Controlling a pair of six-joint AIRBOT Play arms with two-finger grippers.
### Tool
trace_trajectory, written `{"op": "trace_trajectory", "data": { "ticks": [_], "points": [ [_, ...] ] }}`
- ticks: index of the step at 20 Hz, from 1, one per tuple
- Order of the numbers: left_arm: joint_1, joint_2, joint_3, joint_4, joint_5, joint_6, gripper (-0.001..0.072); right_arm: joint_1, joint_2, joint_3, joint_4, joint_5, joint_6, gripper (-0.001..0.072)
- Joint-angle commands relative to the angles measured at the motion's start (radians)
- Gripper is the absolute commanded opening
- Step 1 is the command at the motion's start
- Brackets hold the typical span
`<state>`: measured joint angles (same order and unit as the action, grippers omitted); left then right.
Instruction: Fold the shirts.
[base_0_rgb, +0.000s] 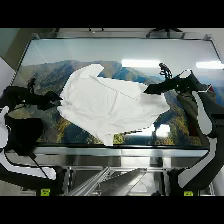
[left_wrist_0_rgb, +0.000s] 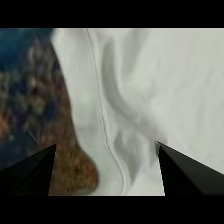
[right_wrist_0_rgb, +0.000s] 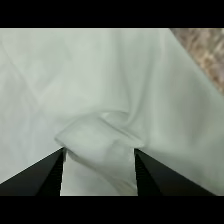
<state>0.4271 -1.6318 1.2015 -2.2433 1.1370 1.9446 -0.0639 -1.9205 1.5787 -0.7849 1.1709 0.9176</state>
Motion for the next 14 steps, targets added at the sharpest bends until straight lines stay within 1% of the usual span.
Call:
{"op": "trace_trajectory", "data": {
  "ticks": [1, 2, 3, 4, 7, 10, 12, 13, 14],
  "points": [
    [0.003, -0.028, 0.073, 0.01, -0.134, -0.013, 0.0704, 0.009, -0.011, 0.008, 0.003, 0.049, 0.014, 0.0458],
    [-0.005, -0.055, 0.104, 0.007, -0.136, -0.013, 0.0704, 0.01, -0.011, 0.008, 0.003, 0.047, 0.019, 0.0457],
    [-0.023, -0.093, 0.14, 0.007, -0.133, -0.016, 0.0704, 0.01, -0.011, 0.008, 0.01, 0.04, 0.029, 0.0422],
    [-0.042, -0.134, 0.172, 0.007, -0.126, -0.016, 0.0704, 0.012, -0.012, 0.008, 0.035, 0.033, 0.029, 0.0297],
    [-0.121, -0.257, 0.28, -0.008, -0.101, -0.015, 0.0705, 0.013, -0.013, 0.008, 0.102, 0.002, 0.028, 0.0288],
    [-0.198, -0.367, 0.434, -0.006, -0.092, -0.016, 0.0704, 0.016, -0.013, 0.008, 0.124, -0.011, 0.029, 0.0287],
    [-0.217, -0.432, 0.546, 0.003, -0.091, -0.03, 0.0703, 0.016, -0.013, 0.008, 0.125, -0.008, 0.029, 0.0287],
    [-0.217, -0.459, 0.586, 0.003, -0.084, -0.043, 0.061, 0.016, -0.014, 0.008, 0.125, -0.005, 0.029, 0.0287],
    [-0.216, -0.488, 0.628, 0.002, -0.054, -0.046, 0.0464, 0.016, -0.016, 0.008, 0.125, -0.004, 0.029, 0.0284]
  ]
}}
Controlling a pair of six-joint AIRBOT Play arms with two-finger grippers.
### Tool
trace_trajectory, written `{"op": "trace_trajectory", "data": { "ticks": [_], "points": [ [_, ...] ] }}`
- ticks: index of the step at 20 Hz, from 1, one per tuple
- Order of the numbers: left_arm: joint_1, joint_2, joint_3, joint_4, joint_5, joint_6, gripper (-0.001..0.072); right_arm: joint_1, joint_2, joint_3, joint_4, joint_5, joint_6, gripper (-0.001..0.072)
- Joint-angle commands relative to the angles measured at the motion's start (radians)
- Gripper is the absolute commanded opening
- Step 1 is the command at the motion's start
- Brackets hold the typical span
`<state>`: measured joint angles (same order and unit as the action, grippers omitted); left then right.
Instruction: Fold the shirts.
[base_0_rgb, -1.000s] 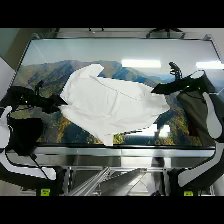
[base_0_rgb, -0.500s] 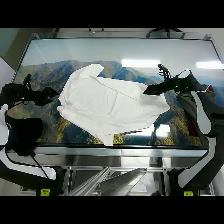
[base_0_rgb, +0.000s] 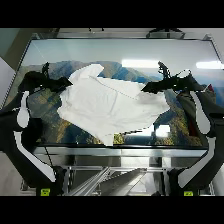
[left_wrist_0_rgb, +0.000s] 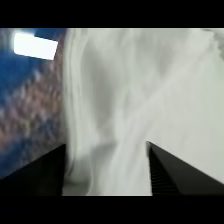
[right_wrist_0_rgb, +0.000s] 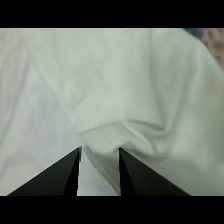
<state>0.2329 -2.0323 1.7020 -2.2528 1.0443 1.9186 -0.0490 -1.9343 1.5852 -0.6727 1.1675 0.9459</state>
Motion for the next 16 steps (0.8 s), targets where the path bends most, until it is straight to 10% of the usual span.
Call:
{"op": "trace_trajectory", "data": {
  "ticks": [1, 3, 4, 6, 9, 13, 16],
  "points": [
    [-0.018, -0.113, 0.165, 0.011, 0.081, -0.02, 0.0319, 0.001, -0.004, 0.001, 0.013, -0.001, 0.001, 0.0227],
    [-0.012, -0.156, 0.242, 0.009, 0.18, -0.032, 0.0088, 0.001, -0.01, 0.001, 0.016, -0.011, 0.001, 0.023],
    [-0.012, -0.17, 0.274, 0.01, 0.217, -0.035, 0.0087, 0.001, -0.012, 0.001, 0.015, -0.01, 0.0, 0.0253],
    [-0.012, -0.177, 0.306, 0.01, 0.242, -0.035, 0.002, 0.0, -0.006, 0.002, 0.015, -0.003, -0.04, 0.0564],
    [-0.013, -0.177, 0.317, 0.01, 0.248, -0.043, 0.0019, 0.003, 0.0, 0.002, 0.014, 0.053, -0.163, 0.063],
    [-0.012, -0.179, 0.307, 0.01, 0.269, -0.053, 0.0019, 0.005, -0.002, 0.002, -0.068, 0.039, -0.187, 0.0589],
    [-0.013, -0.179, 0.307, 0.007, 0.278, -0.067, 0.0019, 0.025, -0.005, 0.002, -0.189, -0.011, -0.178, 0.032]
  ]
}}
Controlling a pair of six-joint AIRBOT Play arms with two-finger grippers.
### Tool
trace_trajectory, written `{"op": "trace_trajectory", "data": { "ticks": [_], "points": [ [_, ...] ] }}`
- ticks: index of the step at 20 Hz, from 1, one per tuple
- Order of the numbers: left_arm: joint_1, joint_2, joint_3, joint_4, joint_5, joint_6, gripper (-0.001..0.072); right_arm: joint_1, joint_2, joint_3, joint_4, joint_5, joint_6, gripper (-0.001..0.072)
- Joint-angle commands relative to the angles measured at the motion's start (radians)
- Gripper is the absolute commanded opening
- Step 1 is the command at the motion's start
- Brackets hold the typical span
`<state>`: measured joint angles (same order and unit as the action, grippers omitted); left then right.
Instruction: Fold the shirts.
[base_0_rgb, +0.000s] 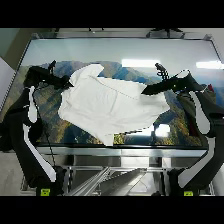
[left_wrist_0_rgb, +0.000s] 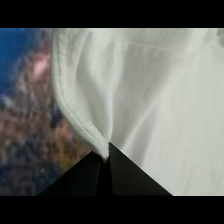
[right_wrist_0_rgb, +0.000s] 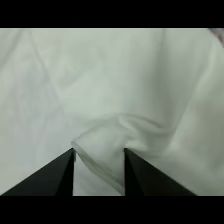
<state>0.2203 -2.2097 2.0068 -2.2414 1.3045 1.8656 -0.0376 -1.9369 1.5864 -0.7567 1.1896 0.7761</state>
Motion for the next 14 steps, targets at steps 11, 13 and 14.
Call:
{"op": "trace_trajectory", "data": {
  "ticks": [11, 13, 14],
  "points": [
    [0.018, 0.224, 0.003, -0.044, 0.14, 0.015, 0.0016, -0.04, 0.248, 0.001, 0.029, 0.02, 0.077, 0.0019],
    [0.037, 0.338, 0.003, -0.127, 0.147, 0.051, 0.0016, -0.088, 0.4, 0.0, 0.027, 0.015, 0.078, 0.0019],
    [0.041, 0.389, 0.003, -0.122, 0.151, 0.053, 0.0016, -0.113, 0.467, 0.0, 0.027, 0.017, 0.089, 0.0019]
  ]
}}
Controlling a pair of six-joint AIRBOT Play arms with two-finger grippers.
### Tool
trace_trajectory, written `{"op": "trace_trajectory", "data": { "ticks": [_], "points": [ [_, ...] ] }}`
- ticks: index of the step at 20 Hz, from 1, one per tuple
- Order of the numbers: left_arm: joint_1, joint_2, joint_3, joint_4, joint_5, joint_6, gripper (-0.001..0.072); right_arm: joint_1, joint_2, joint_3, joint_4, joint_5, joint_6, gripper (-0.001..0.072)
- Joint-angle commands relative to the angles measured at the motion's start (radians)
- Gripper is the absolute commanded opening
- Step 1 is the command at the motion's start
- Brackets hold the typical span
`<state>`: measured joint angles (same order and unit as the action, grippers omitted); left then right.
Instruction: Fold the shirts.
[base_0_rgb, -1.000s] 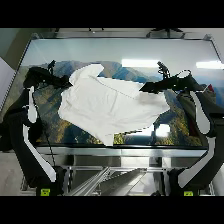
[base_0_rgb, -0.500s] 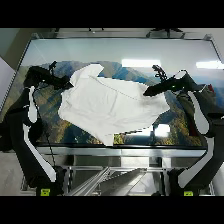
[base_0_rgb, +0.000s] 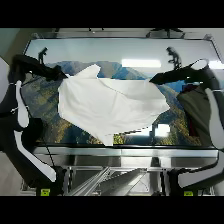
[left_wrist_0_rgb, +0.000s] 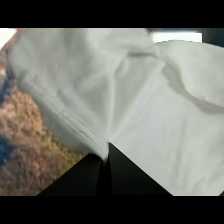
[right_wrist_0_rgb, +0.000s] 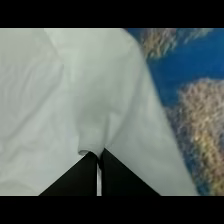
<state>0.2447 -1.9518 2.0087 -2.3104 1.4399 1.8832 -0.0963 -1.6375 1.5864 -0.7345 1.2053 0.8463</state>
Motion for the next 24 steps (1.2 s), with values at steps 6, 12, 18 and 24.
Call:
{"op": "trace_trajectory", "data": {
  "ticks": [6, 12, 18, 24],
  "points": [
    [0.033, 0.395, 0.001, -0.22, 0.131, 0.03, 0.0014, -0.145, 0.453, 0.002, 0.103, 0.159, 0.047, 0.0018],
    [0.191, 1.014, 0.007, -0.287, 0.011, 0.046, 0.0014, -0.324, 0.93, 0.127, 0.054, -0.021, 0.085, 0.0019],
    [0.38, 1.11, 0.035, -0.166, -0.05, 0.055, 0.0014, -0.398, 0.944, 0.177, -0.023, -0.093, 0.129, 0.0017],
    [0.081, 0.617, -0.155, -0.127, 0.033, 0.204, 0.0015, -0.193, 0.488, 0.037, 0.099, 0.044, 0.148, 0.0017]
  ]
}}
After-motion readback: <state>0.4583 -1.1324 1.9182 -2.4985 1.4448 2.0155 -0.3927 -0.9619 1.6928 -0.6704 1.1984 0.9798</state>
